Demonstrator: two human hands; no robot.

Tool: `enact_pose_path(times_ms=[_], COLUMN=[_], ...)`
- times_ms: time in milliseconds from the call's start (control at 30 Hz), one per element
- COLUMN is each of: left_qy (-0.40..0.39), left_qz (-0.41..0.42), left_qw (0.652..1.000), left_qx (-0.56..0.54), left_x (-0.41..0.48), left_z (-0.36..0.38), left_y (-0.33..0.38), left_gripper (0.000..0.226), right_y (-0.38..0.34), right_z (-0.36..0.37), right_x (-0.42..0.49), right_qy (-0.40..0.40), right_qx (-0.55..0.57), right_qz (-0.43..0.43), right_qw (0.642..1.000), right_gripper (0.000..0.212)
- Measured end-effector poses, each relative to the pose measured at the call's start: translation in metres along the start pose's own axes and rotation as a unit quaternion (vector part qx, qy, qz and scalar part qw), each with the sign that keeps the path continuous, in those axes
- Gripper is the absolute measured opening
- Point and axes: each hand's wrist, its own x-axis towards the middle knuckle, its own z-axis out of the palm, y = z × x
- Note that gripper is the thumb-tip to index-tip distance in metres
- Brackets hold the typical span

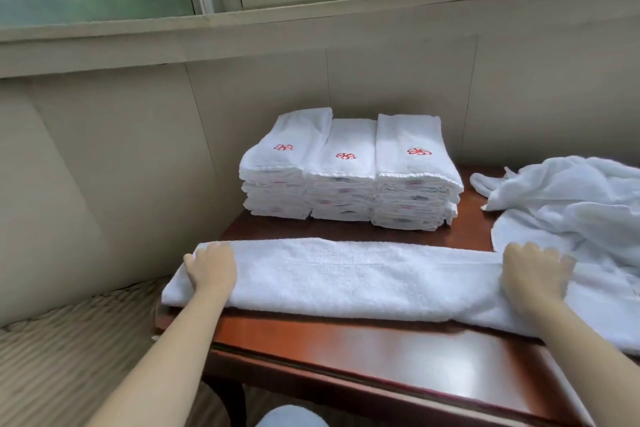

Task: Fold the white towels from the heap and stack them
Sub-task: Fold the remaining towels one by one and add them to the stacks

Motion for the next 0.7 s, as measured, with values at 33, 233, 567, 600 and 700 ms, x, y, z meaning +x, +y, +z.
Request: enact_pose_path(times_ms=[33,233,567,600,700], left_qy=[0.003,-0.041,-0.132,-0.118,-0.069], left_qz=[-0.012,0.033,0.091,0.078,0.043], left_qw=[1.0,0.988,0.944,0.951,0.973], left_qx=[-0.011,-0.148,-0.288,-0.275,-0.215], left_x=[0.002,0.029,0.048,0.048,0.045], left_z=[0.006,0.019,0.006,0.007,0.016], left_y=[-0.002,-0.019,-0.05,-0.045,-0.03], left_gripper=[0.025,0.022,0.013,0.013,0.016], right_y=[-0.01,-0.096,-0.149,-0.151,-0.158], right_z=[-0.004,-0.033,-0.044,-0.044,-0.036], right_x=[0.004,-0.003,-0.017,-0.017,-0.02], right_qy=[0.006,-0.043,-0.042,-0.014,0.035], right_qx=[0.013,0.265,0.336,0.33,0.274], right_qz=[-0.007,-0.267,-0.366,-0.353,-0.325], right_qw=[1.0,0.925,0.867,0.876,0.904], right_gripper=[0.027,0.002,0.009,0.01,0.023])
